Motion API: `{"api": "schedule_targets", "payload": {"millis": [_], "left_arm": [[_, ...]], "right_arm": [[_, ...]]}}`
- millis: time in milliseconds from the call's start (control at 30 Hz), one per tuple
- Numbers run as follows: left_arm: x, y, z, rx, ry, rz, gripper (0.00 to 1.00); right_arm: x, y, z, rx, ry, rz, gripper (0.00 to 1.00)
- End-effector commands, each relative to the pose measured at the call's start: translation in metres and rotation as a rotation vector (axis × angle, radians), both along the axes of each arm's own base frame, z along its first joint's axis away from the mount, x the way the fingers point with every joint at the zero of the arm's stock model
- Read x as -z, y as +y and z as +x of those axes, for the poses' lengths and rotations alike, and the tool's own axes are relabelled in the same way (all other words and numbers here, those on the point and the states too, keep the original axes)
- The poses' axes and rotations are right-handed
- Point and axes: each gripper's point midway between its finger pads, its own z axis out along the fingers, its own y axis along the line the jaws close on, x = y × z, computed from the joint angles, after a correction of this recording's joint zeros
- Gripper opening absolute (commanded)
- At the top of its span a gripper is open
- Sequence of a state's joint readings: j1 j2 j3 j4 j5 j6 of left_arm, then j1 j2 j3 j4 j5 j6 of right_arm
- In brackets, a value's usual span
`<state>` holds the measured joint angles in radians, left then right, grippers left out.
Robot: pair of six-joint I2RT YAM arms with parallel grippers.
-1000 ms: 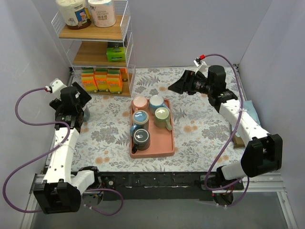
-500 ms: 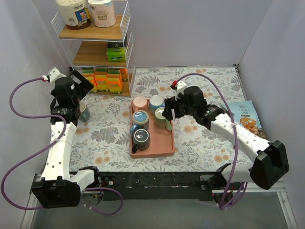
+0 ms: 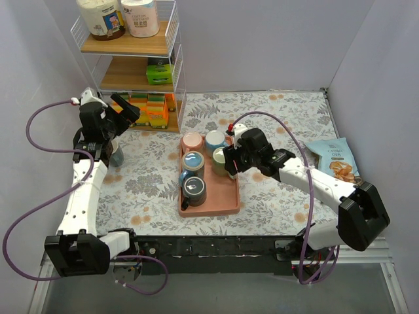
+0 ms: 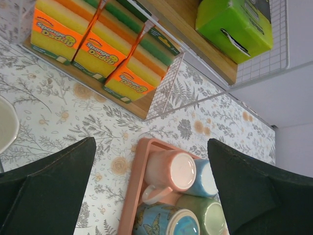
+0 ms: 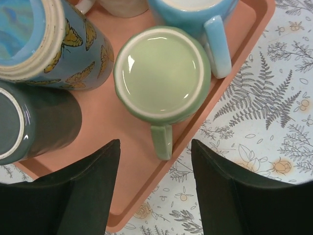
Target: Turn the mug right side up
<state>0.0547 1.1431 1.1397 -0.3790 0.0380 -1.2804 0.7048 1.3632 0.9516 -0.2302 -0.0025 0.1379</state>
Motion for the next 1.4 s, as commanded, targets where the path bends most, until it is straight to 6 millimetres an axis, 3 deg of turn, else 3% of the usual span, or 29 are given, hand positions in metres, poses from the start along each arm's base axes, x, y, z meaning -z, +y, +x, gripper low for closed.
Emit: {"api": "schedule_targets", "payload": {"millis": [0, 433, 833, 967, 1000, 1100, 1367], "left_arm": [[-0.019, -0.019, 0.003, 0.087, -0.052, -0.045, 0.98], [-0.025, -0.027, 0.004, 0.139, -0.072, -0.049, 0.98], [-0.026, -0.028, 0.001, 0.147, -0.076, -0.045, 0.98], [-0.029, -0.03, -0.001, 0.16, -0.084, -0.043, 0.98], [-0.031, -0.03, -0.002, 0.16, -0.088, -0.043, 0.98], [-0.035, -0.03, -0.003, 0.161, -0.099, -0.038, 0.98], [-0.033, -0.035, -0.007, 0.181, -0.099, -0.057, 0.98]], "right_arm": [[0.004, 0.012, 0.004, -0.022, -0.03, -0.018, 0.64], [0.039, 0.008, 0.015, 0.055, 0.013, -0.097, 0.47], [0.044, 0.011, 0.025, 0.083, 0.008, -0.11, 0.43], [0.045, 0.012, 0.024, 0.073, 0.007, -0.109, 0.22], [0.043, 0.012, 0.024, 0.072, 0.004, -0.108, 0.13], [0.041, 0.012, 0.024, 0.071, 0.001, -0.107, 0.01], [0.018, 0.014, 0.021, 0.018, -0.037, -0.085, 0.01]]}}
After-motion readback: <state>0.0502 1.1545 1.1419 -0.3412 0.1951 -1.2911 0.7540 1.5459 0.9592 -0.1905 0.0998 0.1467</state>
